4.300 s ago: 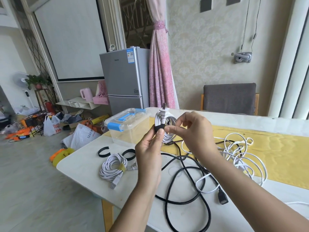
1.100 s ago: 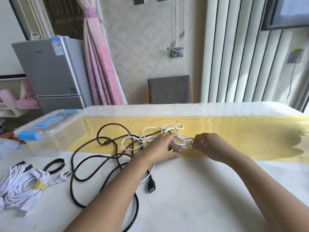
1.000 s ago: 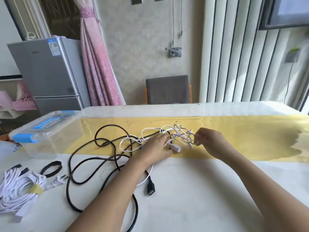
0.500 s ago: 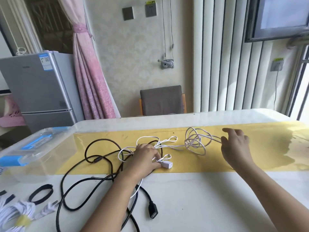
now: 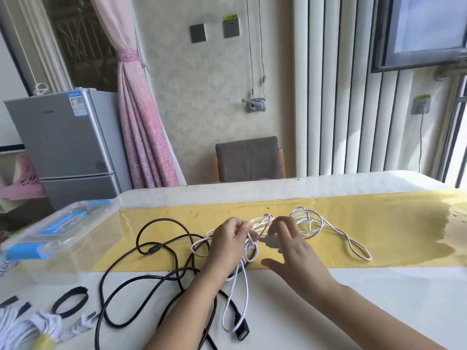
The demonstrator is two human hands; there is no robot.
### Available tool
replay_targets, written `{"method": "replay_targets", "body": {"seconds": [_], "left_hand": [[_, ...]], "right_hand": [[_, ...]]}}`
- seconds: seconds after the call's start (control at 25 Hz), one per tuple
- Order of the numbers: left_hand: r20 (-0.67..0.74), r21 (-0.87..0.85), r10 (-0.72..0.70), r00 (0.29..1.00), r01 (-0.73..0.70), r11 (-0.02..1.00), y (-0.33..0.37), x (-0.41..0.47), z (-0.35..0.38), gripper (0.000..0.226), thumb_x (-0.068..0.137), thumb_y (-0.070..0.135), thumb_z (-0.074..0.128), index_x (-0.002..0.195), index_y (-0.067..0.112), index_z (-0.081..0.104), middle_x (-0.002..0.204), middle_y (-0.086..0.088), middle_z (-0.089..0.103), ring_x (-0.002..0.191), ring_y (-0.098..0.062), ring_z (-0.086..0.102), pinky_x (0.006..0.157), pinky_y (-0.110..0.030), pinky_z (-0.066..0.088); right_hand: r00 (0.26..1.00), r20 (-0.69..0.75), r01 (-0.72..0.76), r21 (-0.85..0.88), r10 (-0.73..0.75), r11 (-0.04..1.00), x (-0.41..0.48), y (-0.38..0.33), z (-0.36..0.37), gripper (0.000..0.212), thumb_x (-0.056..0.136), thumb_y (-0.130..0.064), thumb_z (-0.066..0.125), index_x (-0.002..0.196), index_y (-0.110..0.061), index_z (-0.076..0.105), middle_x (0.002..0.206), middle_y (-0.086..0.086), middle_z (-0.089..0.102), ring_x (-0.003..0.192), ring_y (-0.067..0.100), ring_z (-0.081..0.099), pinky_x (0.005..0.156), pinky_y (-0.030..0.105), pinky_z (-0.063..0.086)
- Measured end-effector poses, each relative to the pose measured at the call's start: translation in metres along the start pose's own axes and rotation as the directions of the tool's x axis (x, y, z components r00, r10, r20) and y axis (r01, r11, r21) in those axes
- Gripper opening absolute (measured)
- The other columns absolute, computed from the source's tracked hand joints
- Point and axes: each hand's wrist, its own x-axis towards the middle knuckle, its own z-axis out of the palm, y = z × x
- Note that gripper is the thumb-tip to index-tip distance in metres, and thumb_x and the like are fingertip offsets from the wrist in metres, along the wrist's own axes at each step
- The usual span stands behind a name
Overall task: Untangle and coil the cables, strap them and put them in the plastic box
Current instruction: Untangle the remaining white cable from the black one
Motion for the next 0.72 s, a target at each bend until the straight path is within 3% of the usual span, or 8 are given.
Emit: {"method": "replay_targets", "body": {"seconds": [0.08, 0.16, 0.28, 0.36, 0.48, 0.6, 0.64, 0.72], "left_hand": [[-0.032, -0.132, -0.056, 0.998, 0.052, 0.990, 0.002, 0.002, 0.002, 0.017, 0.096, 0.025, 0.054, 0.082, 0.016, 0.059, 0.078, 0.009, 0.072, 0.079, -0.015, 0.067, 0.076, -0.029, 0.050], [0.058, -0.142, -0.064, 0.996, 0.072, 0.987, 0.001, 0.001, 0.001, 0.012, 0.089, 0.025, 0.065, 0.083, 0.018, 0.057, 0.085, 0.005, 0.070, 0.083, -0.017, 0.066, 0.078, -0.030, 0.049], [0.339, 0.223, -0.068, 0.938, -0.009, 0.975, -0.007, -0.001, -0.010, 0.017, 0.079, 0.023, 0.072, 0.086, 0.026, 0.056, 0.102, 0.009, 0.066, 0.101, -0.009, 0.061, 0.087, -0.024, 0.044], [0.376, 0.346, -0.118, 0.919, -0.021, 0.938, -0.008, -0.001, -0.020, 0.022, 0.076, 0.027, 0.071, 0.087, 0.035, 0.053, 0.104, 0.012, 0.063, 0.105, -0.011, 0.058, 0.092, -0.024, 0.042], [0.254, 0.577, -0.187, 0.949, 0.007, 0.817, -0.006, 0.002, -0.030, 0.036, 0.078, 0.014, 0.062, 0.104, 0.036, 0.051, 0.106, 0.008, 0.057, 0.098, -0.014, 0.055, 0.108, -0.039, 0.031], [-0.046, 0.717, -0.070, 0.996, 0.082, 0.693, -0.006, 0.006, -0.038, 0.045, 0.081, -0.001, 0.055, 0.116, 0.027, 0.055, 0.121, 0.004, 0.057, 0.117, -0.016, 0.050, 0.115, -0.041, 0.014], [-0.136, 0.707, 0.001, 0.991, 0.096, 0.701, -0.008, 0.007, -0.043, 0.046, 0.080, -0.005, 0.054, 0.114, 0.025, 0.057, 0.121, 0.003, 0.058, 0.119, -0.018, 0.050, 0.116, -0.041, 0.012], [-0.166, 0.648, 0.069, 0.984, 0.057, 0.759, -0.012, 0.009, -0.050, 0.046, 0.076, -0.011, 0.052, 0.106, 0.023, 0.062, 0.114, 0.003, 0.060, 0.113, -0.021, 0.052, 0.110, -0.036, 0.025]], "right_hand": [[1.000, -0.015, -0.027, 0.048, 0.027, 0.998, 0.003, -0.007, -0.004, 0.036, 0.082, -0.018, 0.072, 0.106, -0.015, 0.045, 0.094, -0.011, 0.046, 0.065, 0.001, 0.047, 0.059, 0.014, 0.034], [0.999, 0.000, -0.049, 0.057, 0.049, 0.997, 0.005, -0.005, -0.011, 0.025, 0.085, -0.018, 0.068, 0.104, -0.015, 0.053, 0.073, -0.014, 0.051, 0.064, -0.006, 0.050, 0.056, 0.011, 0.034], [0.975, -0.162, -0.141, 0.074, 0.151, 0.987, 0.013, 0.007, -0.042, 0.013, 0.084, -0.016, 0.067, 0.097, -0.017, 0.066, 0.067, -0.020, 0.054, 0.064, -0.006, 0.055, 0.058, 0.006, 0.037], [0.924, -0.313, -0.192, 0.121, 0.222, 0.974, 0.017, 0.018, -0.067, 0.011, 0.084, -0.016, 0.067, 0.095, -0.017, 0.066, 0.070, -0.018, 0.060, 0.064, -0.002, 0.056, 0.059, 0.007, 0.038], [0.789, -0.518, -0.192, 0.301, 0.330, 0.934, 0.018, 0.034, -0.096, 0.018, 0.087, -0.005, 0.059, 0.096, -0.020, 0.060, 0.079, -0.011, 0.066, 0.067, 0.008, 0.062, 0.061, 0.014, 0.044], [0.622, -0.656, -0.181, 0.410, 0.427, 0.894, 0.018, 0.039, -0.114, 0.020, 0.089, -0.004, 0.052, 0.100, -0.019, 0.058, 0.086, -0.002, 0.064, 0.072, 0.014, 0.063, 0.060, 0.015, 0.042], [0.595, -0.666, -0.227, 0.398, 0.450, 0.889, 0.018, 0.041, -0.118, 0.019, 0.090, -0.005, 0.050, 0.101, -0.019, 0.058, 0.088, -0.002, 0.062, 0.075, 0.016, 0.061, 0.061, 0.018, 0.040], [0.667, -0.538, -0.465, 0.240, 0.516, 0.852, 0.017, 0.052, -0.124, 0.016, 0.088, -0.009, 0.051, 0.097, -0.018, 0.061, 0.088, -0.001, 0.061, 0.080, 0.020, 0.054, 0.065, 0.029, 0.038]]}}
